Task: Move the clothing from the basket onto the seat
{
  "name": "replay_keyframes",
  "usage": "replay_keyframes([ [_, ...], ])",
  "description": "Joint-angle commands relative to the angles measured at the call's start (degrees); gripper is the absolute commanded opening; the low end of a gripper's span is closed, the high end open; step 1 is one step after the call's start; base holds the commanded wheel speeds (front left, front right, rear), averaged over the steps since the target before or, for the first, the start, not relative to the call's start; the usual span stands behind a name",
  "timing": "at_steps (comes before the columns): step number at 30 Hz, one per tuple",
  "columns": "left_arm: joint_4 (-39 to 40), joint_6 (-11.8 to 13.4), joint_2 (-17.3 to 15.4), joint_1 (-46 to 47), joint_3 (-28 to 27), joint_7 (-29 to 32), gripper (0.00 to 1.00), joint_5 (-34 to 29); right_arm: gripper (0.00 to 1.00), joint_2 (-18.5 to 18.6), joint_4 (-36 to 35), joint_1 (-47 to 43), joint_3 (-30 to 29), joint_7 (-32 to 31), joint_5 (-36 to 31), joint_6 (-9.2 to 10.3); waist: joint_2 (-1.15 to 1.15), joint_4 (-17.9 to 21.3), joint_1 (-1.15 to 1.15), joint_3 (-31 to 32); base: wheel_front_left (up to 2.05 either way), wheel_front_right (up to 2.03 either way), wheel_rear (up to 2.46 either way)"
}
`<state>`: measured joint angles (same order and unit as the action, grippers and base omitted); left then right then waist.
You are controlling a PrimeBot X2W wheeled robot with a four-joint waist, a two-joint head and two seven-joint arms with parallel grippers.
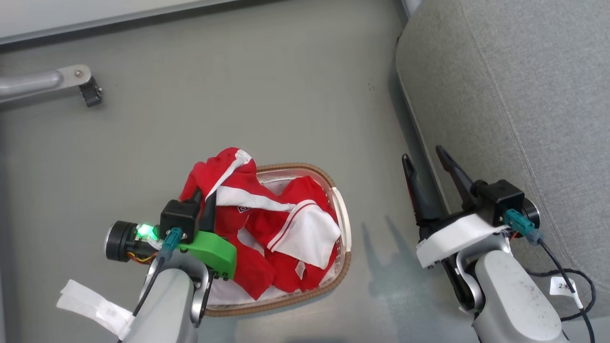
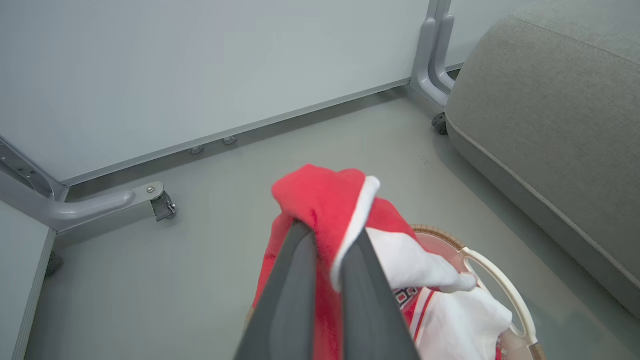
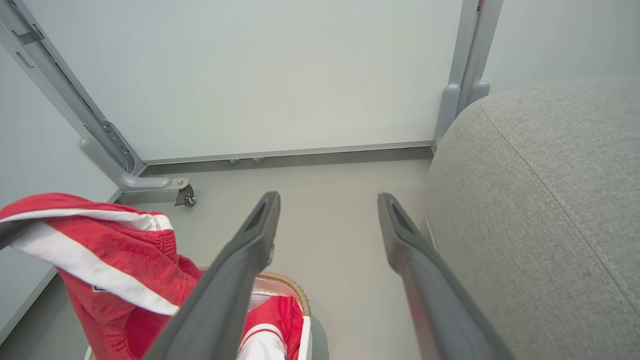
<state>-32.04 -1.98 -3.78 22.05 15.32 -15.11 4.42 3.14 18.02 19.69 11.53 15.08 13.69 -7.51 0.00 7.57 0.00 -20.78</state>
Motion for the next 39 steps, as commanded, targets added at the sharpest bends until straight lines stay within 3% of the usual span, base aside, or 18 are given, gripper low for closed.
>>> replay_keyframes([
  [1, 1.5, -0.4, 0.4, -1.3, 0.0, -0.1, 0.0, 0.6, 1.0, 0.6, 0.4, -1.4, -0.2, 0.1, -0.1, 0.04, 0.0, -3.4, 0.0, 4.6, 0.0, 0.0, 0.0],
  [14, 15.9, -3.0, 0.8, 0.4, 1.1, -0.1, 0.0, 2.5, 1.0, 0.9, 1.8, -4.9, 0.1, 0.1, -0.4, 0.04, 0.0, -5.3, 0.0, 10.0, 0.0, 0.0, 0.0],
  [31, 27.1, -1.9, 0.8, 3.7, 6.0, -0.1, 0.0, 7.6, 1.0, 0.7, 3.0, -7.4, 1.7, 0.1, 0.1, 0.04, 0.0, -4.8, 0.0, 12.6, 0.0, 0.0, 0.0],
  [35, 27.4, -1.5, 0.8, 3.2, 6.6, -0.1, 0.0, 8.1, 1.0, 0.7, 1.3, -6.6, 4.2, 0.1, 0.1, 0.04, 0.0, -4.9, 0.0, 12.7, 0.0, 0.0, 0.0],
  [39, 27.4, -1.0, 0.8, 2.9, 7.2, -0.1, 0.0, 8.4, 1.0, 1.1, -0.8, -5.2, 10.3, 0.1, 1.4, 0.04, 0.0, -5.2, 0.0, 12.6, 0.0, 0.0, 0.0],
])
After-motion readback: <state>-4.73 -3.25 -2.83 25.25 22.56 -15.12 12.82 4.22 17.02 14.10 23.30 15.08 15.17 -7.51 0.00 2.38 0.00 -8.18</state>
